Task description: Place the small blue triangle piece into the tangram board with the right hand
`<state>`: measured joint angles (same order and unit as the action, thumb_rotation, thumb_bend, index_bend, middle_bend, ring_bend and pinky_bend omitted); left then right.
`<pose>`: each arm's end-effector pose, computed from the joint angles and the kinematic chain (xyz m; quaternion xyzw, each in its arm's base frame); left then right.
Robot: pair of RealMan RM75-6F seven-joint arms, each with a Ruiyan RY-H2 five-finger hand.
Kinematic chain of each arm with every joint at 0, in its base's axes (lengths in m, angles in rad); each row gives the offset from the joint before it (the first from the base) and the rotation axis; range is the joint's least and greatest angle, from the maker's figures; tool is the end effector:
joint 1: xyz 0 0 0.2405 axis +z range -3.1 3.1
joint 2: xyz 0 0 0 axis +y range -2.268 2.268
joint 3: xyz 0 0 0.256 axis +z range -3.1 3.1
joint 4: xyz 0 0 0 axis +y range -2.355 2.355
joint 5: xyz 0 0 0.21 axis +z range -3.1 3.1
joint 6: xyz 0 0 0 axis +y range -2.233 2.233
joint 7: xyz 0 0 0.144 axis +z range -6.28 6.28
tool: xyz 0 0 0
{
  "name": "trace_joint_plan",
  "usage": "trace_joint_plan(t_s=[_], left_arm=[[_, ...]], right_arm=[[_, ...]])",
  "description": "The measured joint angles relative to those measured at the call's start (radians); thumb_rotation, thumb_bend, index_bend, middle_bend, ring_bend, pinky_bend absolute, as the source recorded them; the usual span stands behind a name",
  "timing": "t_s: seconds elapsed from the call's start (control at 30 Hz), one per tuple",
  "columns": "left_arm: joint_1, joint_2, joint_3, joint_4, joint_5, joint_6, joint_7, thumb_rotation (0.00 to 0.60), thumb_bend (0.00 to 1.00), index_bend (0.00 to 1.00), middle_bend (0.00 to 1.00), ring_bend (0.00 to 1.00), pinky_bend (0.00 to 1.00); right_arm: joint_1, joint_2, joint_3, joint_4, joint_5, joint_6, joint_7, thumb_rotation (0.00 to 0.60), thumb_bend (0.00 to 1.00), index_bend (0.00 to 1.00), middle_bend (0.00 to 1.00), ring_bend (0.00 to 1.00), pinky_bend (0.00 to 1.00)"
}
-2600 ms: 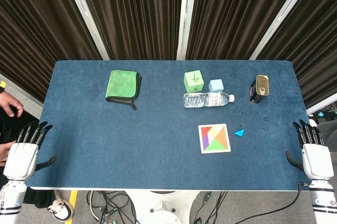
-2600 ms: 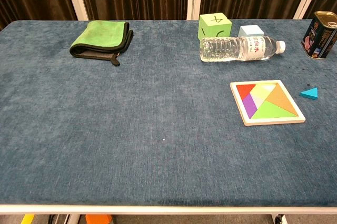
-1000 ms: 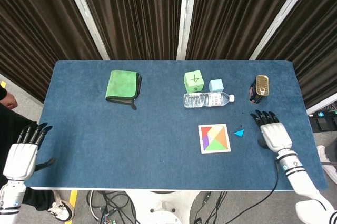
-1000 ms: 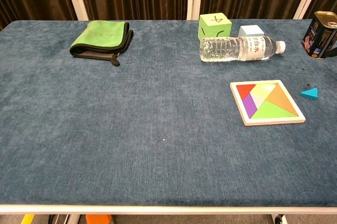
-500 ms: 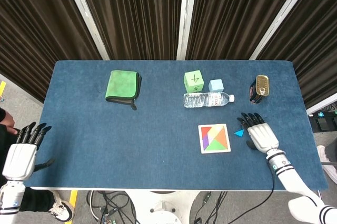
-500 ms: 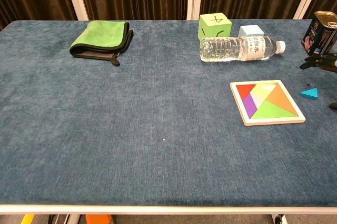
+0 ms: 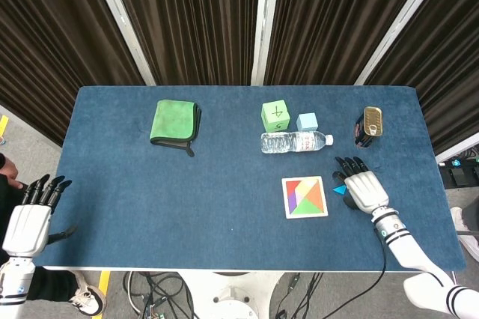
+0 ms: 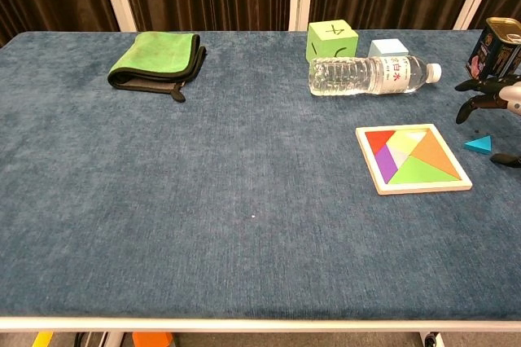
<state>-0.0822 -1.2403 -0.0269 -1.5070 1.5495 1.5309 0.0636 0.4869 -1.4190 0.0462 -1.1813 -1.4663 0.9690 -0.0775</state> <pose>-0.3132 0.1759 0.1293 -0.6115 -0.3573 -0.3897 0.5887 -0.3041 -0.3083 0.0414 0.7677 -0.3349 0.2593 0.4809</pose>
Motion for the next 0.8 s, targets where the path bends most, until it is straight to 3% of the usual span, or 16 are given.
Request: trace_joint_plan(t_s=[0.47,0.8], left_arm=[[0.000,0.000,0.000,0.002,0.000,-0.001,-0.002,0.600,0.00,0.17,0.12,0.01,0.11],[-0.001,0.003,0.001,-0.001,0.001,-0.001,-0.003,0.600,0.00,0.17,0.12,0.01,0.11]], right_arm=[[0.007,-0.005,-0.006,0.004,0.018,-0.002,-0.009,0.600,0.24,0.40,0.00,0.00,0.00],[0.010,-0.006,-0.010,0.004,0.022,0.001,-0.009,0.600,0.27,0.41,0.00,0.00,0.00]])
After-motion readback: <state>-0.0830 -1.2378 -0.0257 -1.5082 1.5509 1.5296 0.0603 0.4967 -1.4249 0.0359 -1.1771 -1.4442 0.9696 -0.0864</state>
